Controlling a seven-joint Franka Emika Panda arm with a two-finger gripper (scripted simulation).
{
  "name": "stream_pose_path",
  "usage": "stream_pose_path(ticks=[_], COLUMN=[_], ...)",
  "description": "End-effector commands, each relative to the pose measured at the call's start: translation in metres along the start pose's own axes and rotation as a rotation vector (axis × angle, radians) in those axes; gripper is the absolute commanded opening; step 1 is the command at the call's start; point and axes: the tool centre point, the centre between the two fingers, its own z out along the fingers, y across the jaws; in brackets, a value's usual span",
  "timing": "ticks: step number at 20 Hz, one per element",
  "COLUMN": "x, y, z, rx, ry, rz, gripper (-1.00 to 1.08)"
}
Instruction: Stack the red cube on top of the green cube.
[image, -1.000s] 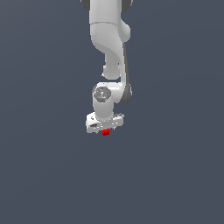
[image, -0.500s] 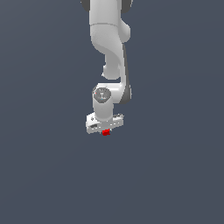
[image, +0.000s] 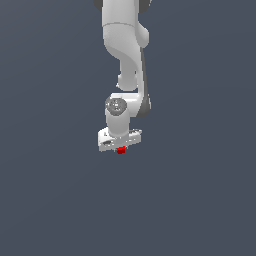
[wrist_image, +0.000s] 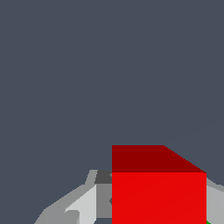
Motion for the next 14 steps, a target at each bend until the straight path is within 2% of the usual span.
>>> stream_pose_path(ticks=[1, 14], x=[0.0, 0.0], y=[0.0, 0.0], z=[-0.01, -0.085], rx=[-0.001, -0.001], ry=[0.002, 0.002], rz=[0.0, -0.001], gripper=[-1.0, -1.0])
